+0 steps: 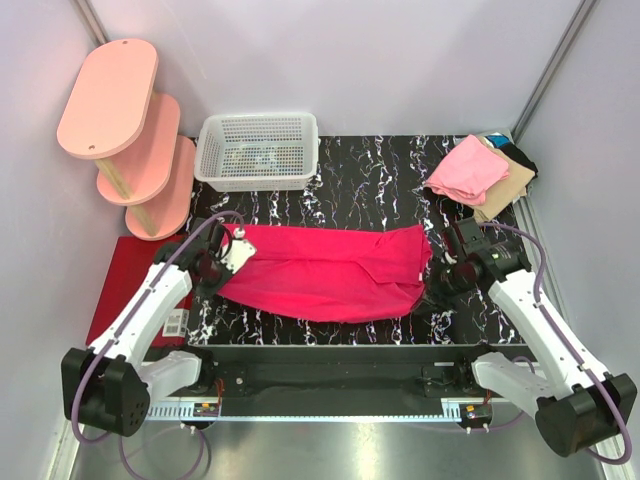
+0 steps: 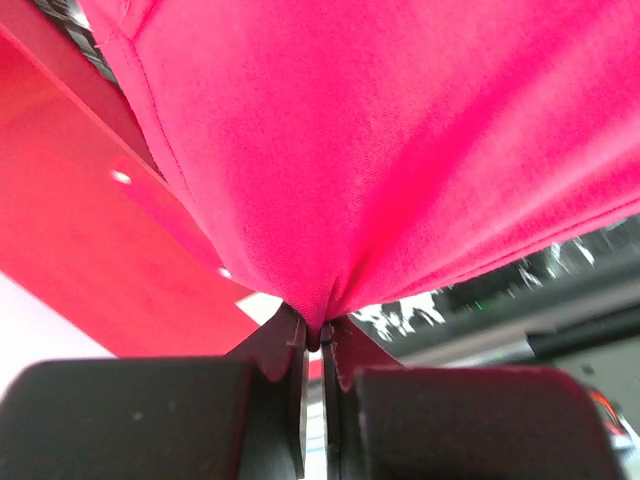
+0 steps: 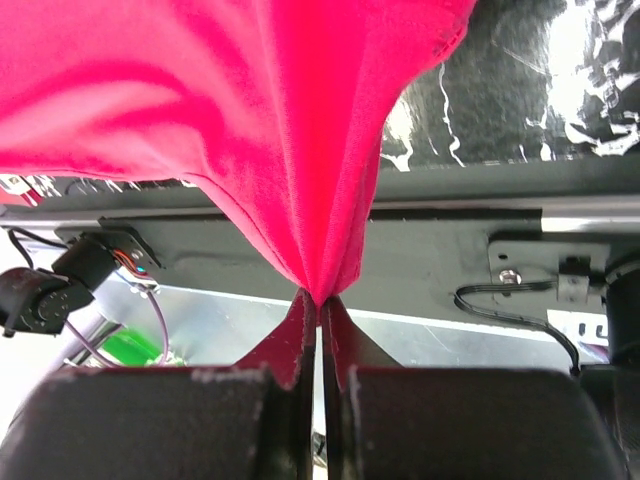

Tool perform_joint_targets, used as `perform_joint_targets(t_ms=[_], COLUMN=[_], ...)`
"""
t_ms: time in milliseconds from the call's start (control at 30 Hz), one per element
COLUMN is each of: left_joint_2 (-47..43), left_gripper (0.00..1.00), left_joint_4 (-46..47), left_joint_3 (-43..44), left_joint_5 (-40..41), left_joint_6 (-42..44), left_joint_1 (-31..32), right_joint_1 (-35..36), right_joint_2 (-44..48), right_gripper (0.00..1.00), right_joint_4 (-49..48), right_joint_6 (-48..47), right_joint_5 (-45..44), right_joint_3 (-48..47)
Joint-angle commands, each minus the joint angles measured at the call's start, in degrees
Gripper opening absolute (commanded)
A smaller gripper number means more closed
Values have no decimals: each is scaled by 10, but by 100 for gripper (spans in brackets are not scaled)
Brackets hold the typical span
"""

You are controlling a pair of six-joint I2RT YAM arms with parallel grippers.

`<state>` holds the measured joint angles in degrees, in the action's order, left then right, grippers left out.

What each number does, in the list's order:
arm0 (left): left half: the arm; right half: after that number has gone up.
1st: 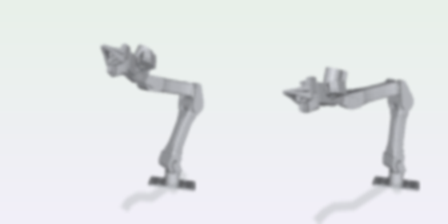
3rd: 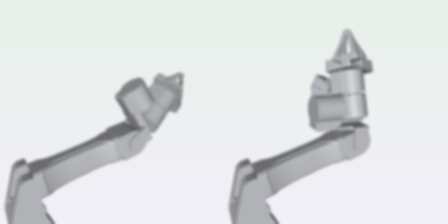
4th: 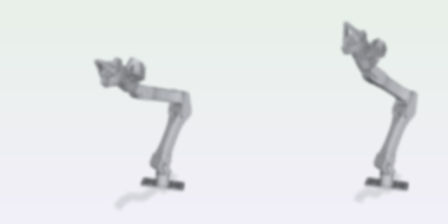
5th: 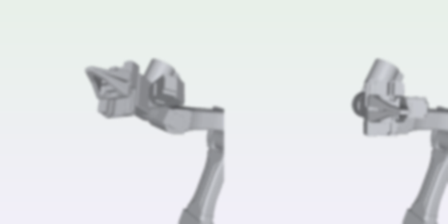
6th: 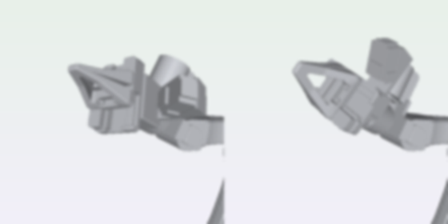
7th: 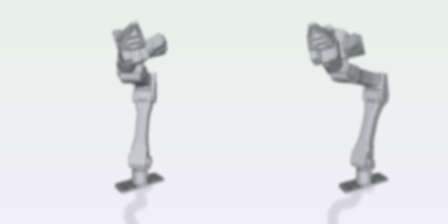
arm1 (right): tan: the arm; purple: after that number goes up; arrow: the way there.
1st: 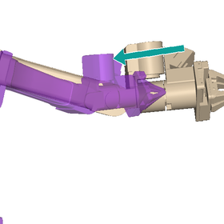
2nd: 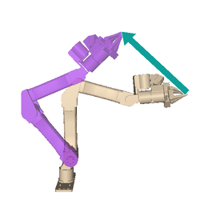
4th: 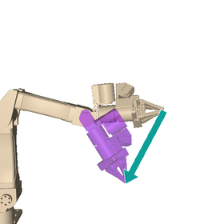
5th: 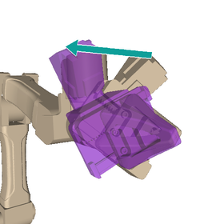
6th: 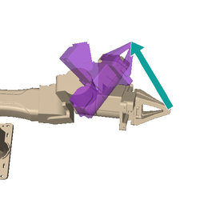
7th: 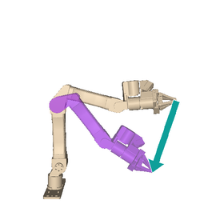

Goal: Fold and stack the t-shirts
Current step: Fold the other side of the tshirt into a rectangle

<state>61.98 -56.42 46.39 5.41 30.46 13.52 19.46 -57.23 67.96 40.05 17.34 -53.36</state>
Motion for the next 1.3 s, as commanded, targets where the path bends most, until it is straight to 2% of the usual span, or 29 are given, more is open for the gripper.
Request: perform_joint_targets(t_ms=[0, 200, 367, 467, 567, 667, 733, 767, 900, 933, 967, 1000, 1033, 1133, 1267], left_joint_2=[-4, -17, 3, 42, 120, 239, 279, 313, 355, 358, 355, 351, 344, 298, 197], left_gripper=[7, 9, 12, 11, 11, 11, 16, 19, 39, 48, 51, 53, 60, 66, 79], left_joint_4=[-69, -59, -34, 4, 39, 60, 87, 92, 119, 124, 125, 125, 126, 122, 102], left_joint_3=[-11, -67, -55, -26, 35, 88, 102, 112, 131, 134, 137, 137, 136, 126, 123], left_joint_5=[-35, -29, -3, 21, 30, 28, 43, 50, 60, 60, 64, 67, 72, 90, 73], left_joint_6=[15, 23, 41, 62, 77, 78, 79, 83, 88, 89, 91, 93, 97, 100, 89], left_joint_1=[-2, -2, -2, -6, -19, -36, -42, -52, -83, -90, -100, -103, -104, -104, -104], right_joint_1=[4, 4, 4, 3, 0, -12, -20, -24, -53, -59, -65, -70, -72, -72, -72], right_joint_2=[16, 34, 6, -36, -94, -152, -180, -204, -245, -254, -270, -280, -289, -318, -316], right_gripper=[0, 0, 0, 0, 0, 0, 2, 7, 14, 16, 20, 31, 35, 49, 52], right_joint_4=[35, 37, 15, -15, -63, -122, -155, -165, -201, -210, -216, -221, -223, -225, -224], right_joint_6=[-10, 1, 6, 4, -5, -8, -10, -11, -14, -14, -13, -15, -14, -15, -23], right_joint_5=[19, 37, 23, -11, -42, -68, -93, -94, -129, -142, -137, -137, -148, -152, -167], right_joint_3=[-14, 17, -10, -35, -46, -44, -44, -44, -64, -71, -79, -96, -106, -140, -158])
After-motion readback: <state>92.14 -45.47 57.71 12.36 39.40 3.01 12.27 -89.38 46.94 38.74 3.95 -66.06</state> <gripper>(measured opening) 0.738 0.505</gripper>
